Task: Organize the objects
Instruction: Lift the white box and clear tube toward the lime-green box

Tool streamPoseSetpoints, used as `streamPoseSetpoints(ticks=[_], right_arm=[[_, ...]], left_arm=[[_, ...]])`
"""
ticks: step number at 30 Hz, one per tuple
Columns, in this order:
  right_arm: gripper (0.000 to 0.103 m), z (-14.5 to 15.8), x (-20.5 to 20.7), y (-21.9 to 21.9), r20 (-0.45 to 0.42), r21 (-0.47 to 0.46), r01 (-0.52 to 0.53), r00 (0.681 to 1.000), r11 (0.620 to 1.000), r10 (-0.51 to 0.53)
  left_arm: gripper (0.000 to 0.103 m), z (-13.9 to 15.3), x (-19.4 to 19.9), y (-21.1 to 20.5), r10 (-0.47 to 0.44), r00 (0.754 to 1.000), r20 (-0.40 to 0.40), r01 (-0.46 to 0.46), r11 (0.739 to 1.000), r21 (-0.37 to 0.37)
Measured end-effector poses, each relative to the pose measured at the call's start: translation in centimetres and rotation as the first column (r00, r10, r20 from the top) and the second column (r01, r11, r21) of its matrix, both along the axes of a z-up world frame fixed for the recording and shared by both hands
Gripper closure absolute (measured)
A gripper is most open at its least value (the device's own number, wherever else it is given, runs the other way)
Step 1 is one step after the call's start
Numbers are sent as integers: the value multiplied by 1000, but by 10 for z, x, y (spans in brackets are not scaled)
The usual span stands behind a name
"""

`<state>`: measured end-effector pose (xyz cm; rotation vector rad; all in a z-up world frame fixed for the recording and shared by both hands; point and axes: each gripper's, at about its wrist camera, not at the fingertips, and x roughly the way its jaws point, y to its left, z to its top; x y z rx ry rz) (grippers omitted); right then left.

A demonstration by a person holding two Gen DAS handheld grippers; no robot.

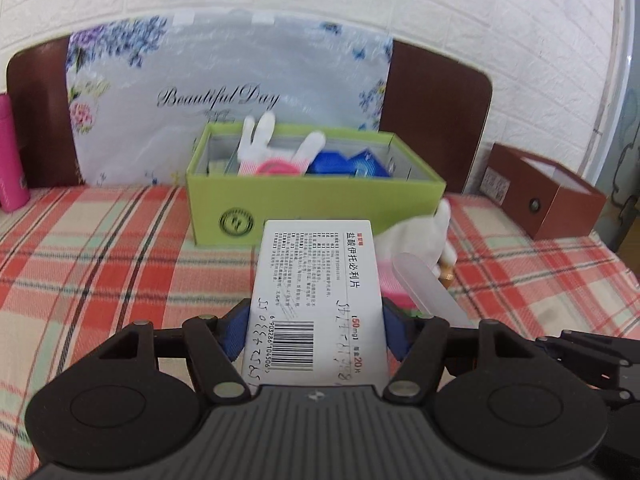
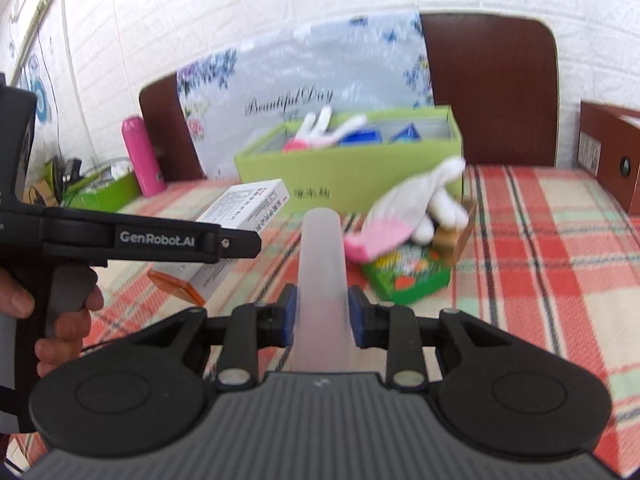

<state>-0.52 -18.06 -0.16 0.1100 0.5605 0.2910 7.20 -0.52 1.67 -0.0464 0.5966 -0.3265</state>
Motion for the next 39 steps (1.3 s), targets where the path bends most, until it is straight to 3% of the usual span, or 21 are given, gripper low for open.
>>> streamPoseSetpoints(ticks=[8, 14, 22, 28, 29, 30, 32, 34, 35, 38, 39], right_arm=[[76, 41, 36, -16, 121, -13, 31, 992, 999, -30], [76, 64, 90, -22, 194, -61, 55, 980, 997, -42], [76, 77, 163, -22, 246, -105, 53, 969, 993, -26], [76, 55, 209, -17, 236, -124, 62, 971, 990, -31], [73, 47, 215, -15, 228, -132, 56, 973, 990, -24], [54, 37, 220, -13, 209, -158, 35, 978, 987, -1], [38, 17, 220, -6, 189, -238, 33, 982, 971, 12], [38, 3, 209, -2, 202, -300, 29, 979, 953, 34], [37, -2, 203, -2, 215, -308, 42, 976, 950, 27], [14, -2, 188, -8, 256, -257, 99, 966, 961, -31], [13, 1, 185, -11, 256, -233, 107, 966, 967, -45]], left_arm=[[34, 45, 39, -3, 8, 994, 105, -7, 1000, -9], [34, 66, 89, -6, 41, 992, 123, -37, 999, -33], [34, 74, 149, -11, 73, 990, 119, -68, 996, -50], [32, 55, 180, -18, 108, 984, 139, -103, 994, -38], [20, 47, 184, -20, 110, 986, 129, -108, 994, -21], [13, 37, 189, -20, 96, 991, 91, -95, 995, -5], [13, 19, 194, -15, 102, 995, 14, -102, 995, 7], [13, 7, 190, -5, 127, 992, -11, -127, 992, -12], [13, 5, 184, 0, 137, 991, -1, -137, 990, -35], [13, 9, 170, 7, 148, 989, 18, -146, 987, -71], [13, 13, 167, 7, 145, 989, 17, -144, 987, -69]])
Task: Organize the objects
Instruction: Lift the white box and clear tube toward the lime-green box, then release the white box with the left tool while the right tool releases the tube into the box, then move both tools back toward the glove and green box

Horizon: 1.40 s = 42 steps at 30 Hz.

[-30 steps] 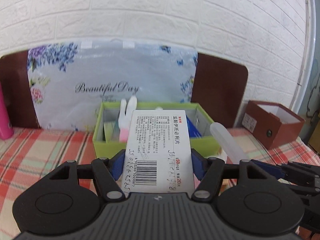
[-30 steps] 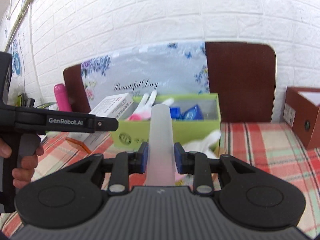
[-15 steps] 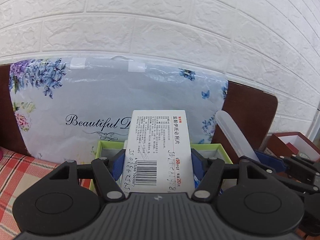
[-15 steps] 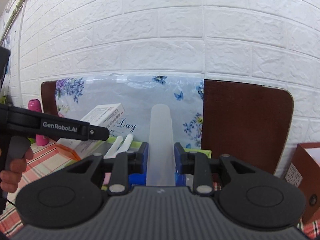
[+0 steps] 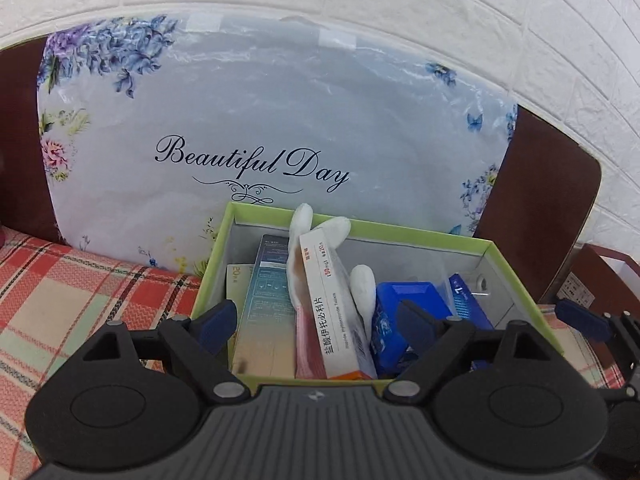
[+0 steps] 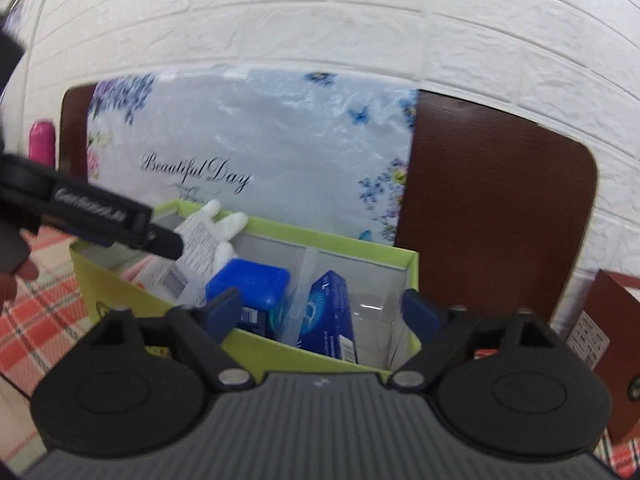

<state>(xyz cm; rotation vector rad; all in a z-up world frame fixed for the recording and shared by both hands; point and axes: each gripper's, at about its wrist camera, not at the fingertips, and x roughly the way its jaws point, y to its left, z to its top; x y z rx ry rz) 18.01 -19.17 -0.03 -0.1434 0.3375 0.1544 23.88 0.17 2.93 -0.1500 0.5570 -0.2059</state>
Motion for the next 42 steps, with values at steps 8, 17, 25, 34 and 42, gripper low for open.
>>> streamPoseSetpoints(ticks=[8, 17, 25, 34, 42], right_arm=[[0, 40, -54, -19, 50, 159, 27, 998, 987, -35], [0, 25, -140, -30, -86, 276, 68, 995, 959, -46], [0, -2, -187, -41, -167, 360, 120, 984, 925, -62], [0, -21, -199, -35, -218, 370, 105, 976, 923, -24], [0, -44, -185, -18, -271, 271, 113, 962, 956, -37]], left_arm=[[13, 36, -62, -8, -1, 1000, 16, 0, 999, 53], [13, -2, -143, -16, 14, 997, -72, -10, 998, 64], [13, -19, -172, -17, 33, 994, -103, -22, 994, 106], [13, -20, -195, -5, -12, 996, -92, 16, 999, 42], [13, -17, -189, -14, -103, 993, -63, 103, 995, 9]])
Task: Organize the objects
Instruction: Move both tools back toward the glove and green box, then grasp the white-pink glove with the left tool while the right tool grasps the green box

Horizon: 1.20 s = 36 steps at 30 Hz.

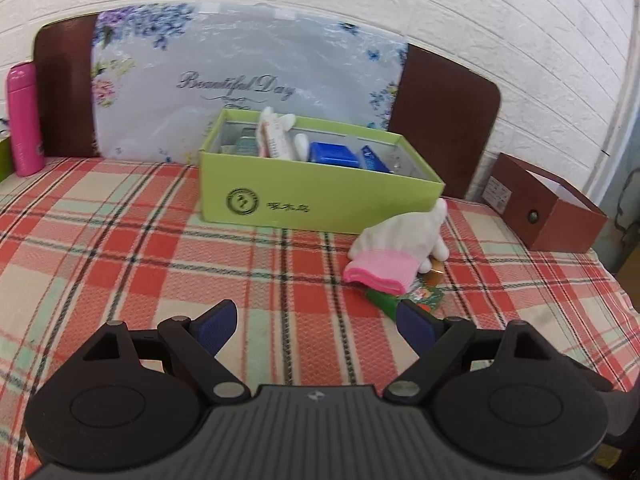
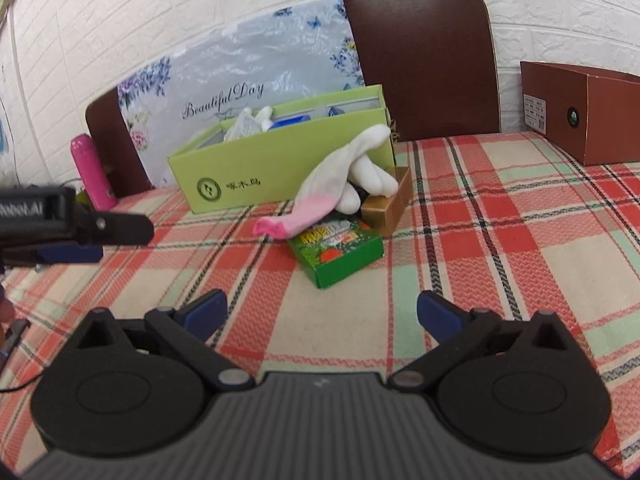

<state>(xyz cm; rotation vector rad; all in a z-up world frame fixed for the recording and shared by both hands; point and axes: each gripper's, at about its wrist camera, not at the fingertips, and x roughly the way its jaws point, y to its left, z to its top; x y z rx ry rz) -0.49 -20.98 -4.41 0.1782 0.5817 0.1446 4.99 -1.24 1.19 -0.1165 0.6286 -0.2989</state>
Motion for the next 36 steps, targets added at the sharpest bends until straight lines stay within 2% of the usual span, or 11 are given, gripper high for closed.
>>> streamPoseSetpoints(ticks=[8, 11, 13, 14, 15, 18, 26, 31, 32, 35, 36], right_arm=[[0, -7, 3, -12, -33, 4, 35, 999, 999, -35], [0, -8, 0, -17, -36, 4, 48, 998, 999, -47], [0, -8, -1, -20, -35, 3, 52, 998, 999, -52], [0, -8, -1, -21, -36, 3, 55, 998, 999, -54], [0, -8, -1, -22, -37, 3, 57, 998, 998, -57], [0, -8, 0, -22, -32, 2, 56, 998, 998, -56], [0, -7, 24, -12, 19, -96, -15, 1000, 995, 17], [6, -9, 64, -2, -10, -138, -91, 996, 986, 90], [8, -10, 71, 1, -15, -145, -101, 995, 984, 100], [36, -14, 86, 8, -66, -170, -119, 992, 978, 109], [37, -13, 84, 9, -61, -170, -115, 992, 979, 106]], left_arm=[[13, -14, 47, -54, -150, 989, -13, 150, 989, -1], [16, -26, 68, -70, -142, 989, -31, 143, 989, 29], [25, -33, 81, -75, -136, 989, -52, 138, 990, 40], [42, -36, 86, -76, -147, 987, -70, 150, 988, 37], [69, -39, 92, -75, -161, 982, -96, 164, 986, 26], [96, -44, 96, -57, -146, 980, -138, 140, 989, -51], [97, -41, 44, 20, -122, 979, -163, 103, 987, -120], [97, -47, 7, 44, -117, 978, -175, 102, 990, -94], [97, -47, 4, 46, -120, 977, -177, 104, 990, -98], [96, -47, -1, 43, -137, 974, -180, 123, 988, -89], [93, -46, -2, 42, -152, 972, -178, 138, 986, -92]])
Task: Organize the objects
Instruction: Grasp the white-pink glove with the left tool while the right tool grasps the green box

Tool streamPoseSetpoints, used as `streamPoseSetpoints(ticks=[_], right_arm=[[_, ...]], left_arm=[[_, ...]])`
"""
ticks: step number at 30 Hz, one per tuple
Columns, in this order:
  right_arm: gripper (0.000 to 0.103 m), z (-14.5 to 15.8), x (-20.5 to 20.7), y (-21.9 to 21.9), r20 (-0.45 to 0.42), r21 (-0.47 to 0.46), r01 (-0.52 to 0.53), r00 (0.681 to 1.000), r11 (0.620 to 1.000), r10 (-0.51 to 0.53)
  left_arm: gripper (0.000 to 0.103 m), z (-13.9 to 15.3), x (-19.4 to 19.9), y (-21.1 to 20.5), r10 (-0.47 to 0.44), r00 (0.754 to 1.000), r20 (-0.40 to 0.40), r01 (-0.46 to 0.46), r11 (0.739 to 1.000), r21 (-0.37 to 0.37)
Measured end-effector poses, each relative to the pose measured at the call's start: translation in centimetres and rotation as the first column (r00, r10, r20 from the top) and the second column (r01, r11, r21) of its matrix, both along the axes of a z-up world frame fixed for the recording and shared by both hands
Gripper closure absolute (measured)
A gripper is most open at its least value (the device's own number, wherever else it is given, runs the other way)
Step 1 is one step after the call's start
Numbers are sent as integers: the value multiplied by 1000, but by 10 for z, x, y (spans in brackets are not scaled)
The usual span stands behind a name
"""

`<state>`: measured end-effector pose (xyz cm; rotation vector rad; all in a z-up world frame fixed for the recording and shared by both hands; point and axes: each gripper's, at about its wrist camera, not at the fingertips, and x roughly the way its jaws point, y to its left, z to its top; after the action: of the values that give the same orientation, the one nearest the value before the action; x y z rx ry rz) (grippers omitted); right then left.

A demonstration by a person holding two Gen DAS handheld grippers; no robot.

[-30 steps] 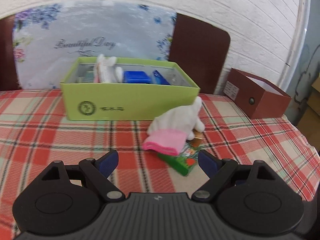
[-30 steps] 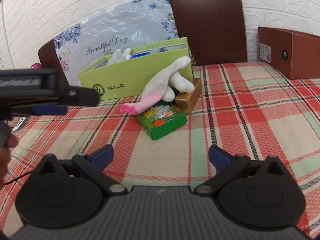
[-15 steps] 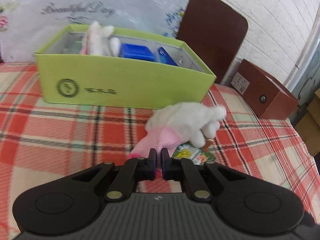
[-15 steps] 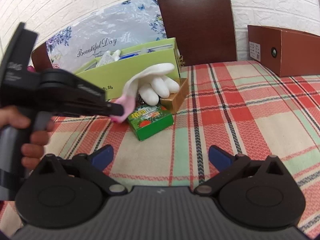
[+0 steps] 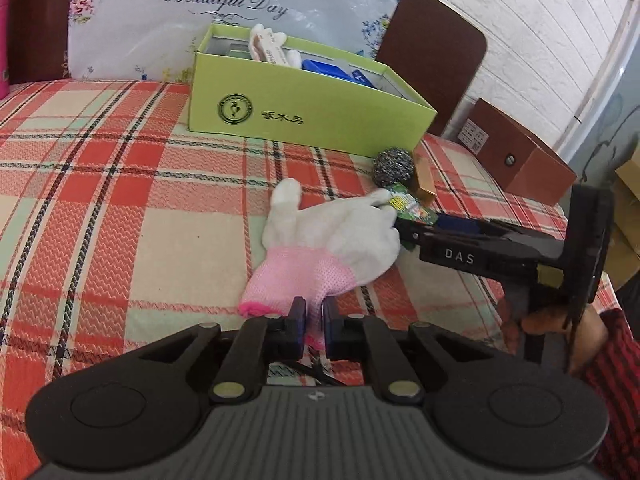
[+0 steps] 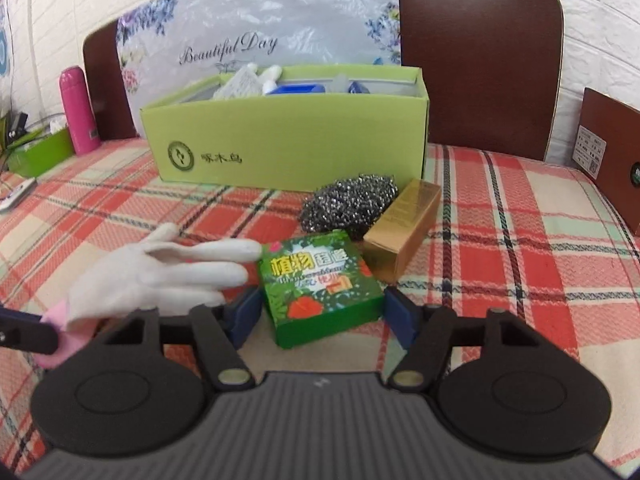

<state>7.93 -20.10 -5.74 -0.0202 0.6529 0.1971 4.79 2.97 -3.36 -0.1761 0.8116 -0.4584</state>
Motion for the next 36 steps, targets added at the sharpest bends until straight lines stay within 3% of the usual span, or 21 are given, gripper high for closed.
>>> streamPoseSetpoints(ticks=[1, 2, 5, 6, 8, 11, 14, 17, 19, 20, 21, 28, 31, 36], right_arm=[[37, 1, -3, -1, 0, 3, 8, 1000, 1000, -8], [37, 1, -10, -3, -5, 4, 18, 1000, 1000, -18], [37, 0, -34, -10, -15, -11, 57, 998, 998, -57], [37, 1, -45, -14, -20, -6, 73, 997, 997, -73], [37, 2, -64, -18, -29, 19, 90, 996, 996, -89], [37, 5, -89, -19, -34, 76, 68, 997, 995, -66], [36, 7, -100, -14, -30, 92, 37, 999, 995, -35], [36, 9, -103, -13, -22, 92, 41, 999, 995, -39], [35, 11, -103, -14, -19, 90, 44, 999, 995, -43], [34, 11, -103, -13, -17, 84, 40, 999, 996, -39], [34, 11, -103, -12, -17, 76, 33, 999, 997, -31], [33, 6, -102, -3, -34, 31, -25, 999, 999, 26], [33, 6, -99, -1, -35, 11, -45, 998, 999, 46], [31, 3, -92, 4, -32, -26, -55, 998, 998, 54]], left_arm=[[91, 2, -2, 0, -14, 1000, 5, 14, 1000, -7], [79, 4, -3, -2, -25, 1000, 16, 25, 1000, -10], [30, 11, -9, -6, -31, 996, 83, 30, 999, 11], [24, 13, -10, -7, -23, 993, 116, 21, 1000, 20], [23, 15, -6, -12, -26, 988, 150, 21, 999, 38], [21, 10, 13, -26, -47, 989, 140, 35, 995, 89], [21, -3, 36, -38, -39, 995, 91, 26, 990, 137], [21, -11, 50, -44, -41, 998, 50, 34, 990, 136], [43, -13, 50, -45, -53, 998, 38, 49, 992, 112], [64, -13, 48, -46, -69, 997, 28, 65, 992, 110], [67, -13, 46, -46, -86, 996, 21, 83, 991, 109], [66, -12, 24, -44, -144, 989, 34, 140, 985, 99], [51, -12, 28, -44, -128, 991, 36, 124, 987, 101], [49, -14, 29, -45, -126, 991, 36, 122, 988, 99]])
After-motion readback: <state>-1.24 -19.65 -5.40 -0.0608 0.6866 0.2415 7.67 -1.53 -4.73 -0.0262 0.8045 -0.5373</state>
